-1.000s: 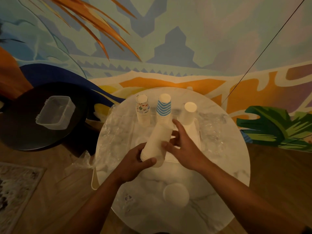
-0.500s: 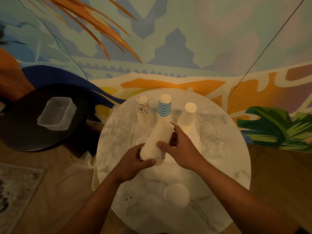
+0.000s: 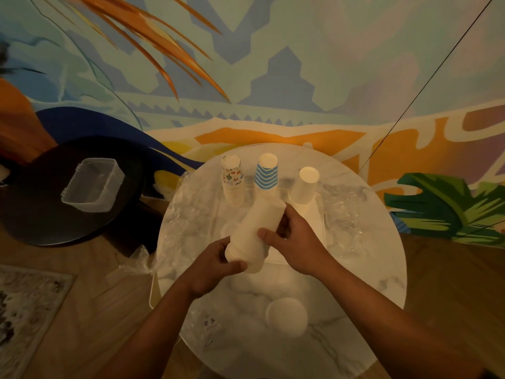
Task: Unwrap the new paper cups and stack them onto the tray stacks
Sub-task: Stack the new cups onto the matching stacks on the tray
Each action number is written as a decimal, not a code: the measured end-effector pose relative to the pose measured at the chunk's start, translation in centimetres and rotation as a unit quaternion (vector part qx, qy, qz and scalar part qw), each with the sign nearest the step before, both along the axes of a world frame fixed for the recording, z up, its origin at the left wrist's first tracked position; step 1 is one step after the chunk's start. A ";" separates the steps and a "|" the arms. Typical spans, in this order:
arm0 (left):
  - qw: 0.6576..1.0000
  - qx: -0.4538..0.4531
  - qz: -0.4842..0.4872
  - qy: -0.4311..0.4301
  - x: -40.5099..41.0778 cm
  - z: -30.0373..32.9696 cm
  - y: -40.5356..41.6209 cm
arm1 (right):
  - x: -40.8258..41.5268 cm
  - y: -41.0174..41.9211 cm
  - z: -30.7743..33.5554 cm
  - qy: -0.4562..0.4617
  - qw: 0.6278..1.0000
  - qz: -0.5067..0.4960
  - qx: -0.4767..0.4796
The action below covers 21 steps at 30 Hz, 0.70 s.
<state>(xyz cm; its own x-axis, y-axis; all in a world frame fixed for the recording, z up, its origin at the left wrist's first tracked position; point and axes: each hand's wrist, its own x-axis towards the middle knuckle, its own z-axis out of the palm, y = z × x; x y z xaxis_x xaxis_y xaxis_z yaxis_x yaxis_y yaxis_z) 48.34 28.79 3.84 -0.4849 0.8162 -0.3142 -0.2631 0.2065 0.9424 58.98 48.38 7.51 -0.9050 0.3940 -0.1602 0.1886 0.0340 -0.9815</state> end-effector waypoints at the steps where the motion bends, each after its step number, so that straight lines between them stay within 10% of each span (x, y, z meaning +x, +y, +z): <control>1: 1.000 -0.001 0.001 -0.004 0.1 0.0 -0.1 | -0.1 0.2 0.0 0.008 1.000 -0.007 -0.005; 6: 1.000 -0.012 0.020 -0.006 0.4 -0.3 -0.8 | -1.3 2.6 1.3 0.061 0.996 -0.058 -0.015; 13: 0.997 -0.006 0.058 -0.040 0.7 -0.6 -1.2 | -3.8 9.2 3.6 0.063 0.964 -0.150 0.211; 21: 0.996 -0.006 0.073 -0.058 1.0 -0.2 -0.9 | -5.5 13.5 -2.3 -0.062 0.942 -0.186 0.271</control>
<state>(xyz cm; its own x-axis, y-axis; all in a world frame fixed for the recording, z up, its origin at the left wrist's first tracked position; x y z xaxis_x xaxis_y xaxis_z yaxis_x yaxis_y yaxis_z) 49.39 27.89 3.68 -0.5570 0.7358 -0.3851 -0.3988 0.1697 0.9012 53.44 61.83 5.21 -0.6756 0.7348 0.0604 0.3991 0.4334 -0.8080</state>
